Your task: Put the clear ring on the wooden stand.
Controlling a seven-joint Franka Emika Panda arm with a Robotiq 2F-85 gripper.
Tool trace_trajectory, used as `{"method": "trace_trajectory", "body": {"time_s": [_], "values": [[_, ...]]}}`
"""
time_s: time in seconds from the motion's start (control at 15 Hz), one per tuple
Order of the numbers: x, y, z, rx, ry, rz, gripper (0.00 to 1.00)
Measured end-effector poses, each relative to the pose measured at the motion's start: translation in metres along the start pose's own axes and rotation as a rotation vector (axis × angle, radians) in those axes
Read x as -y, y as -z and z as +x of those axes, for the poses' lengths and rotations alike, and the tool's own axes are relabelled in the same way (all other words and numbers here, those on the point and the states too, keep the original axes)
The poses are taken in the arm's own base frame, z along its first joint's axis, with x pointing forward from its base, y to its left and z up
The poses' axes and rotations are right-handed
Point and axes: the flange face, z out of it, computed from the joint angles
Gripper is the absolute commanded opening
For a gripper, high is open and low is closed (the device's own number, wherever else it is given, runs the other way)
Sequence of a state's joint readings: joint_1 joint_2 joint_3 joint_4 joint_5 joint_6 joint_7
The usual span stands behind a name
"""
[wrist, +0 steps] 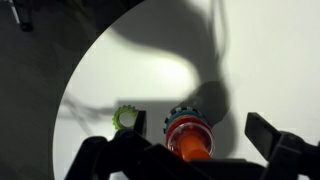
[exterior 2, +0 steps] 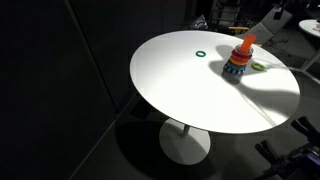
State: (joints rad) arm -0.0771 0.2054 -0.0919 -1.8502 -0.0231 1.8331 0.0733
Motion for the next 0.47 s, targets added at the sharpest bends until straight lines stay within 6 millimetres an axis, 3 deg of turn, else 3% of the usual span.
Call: {"method": "trace_trajectory", "body": {"time_s": [0.47], "values": [[-0.007,0.012,-0.025,-0.023,0.037,-0.043,1.00]]}}
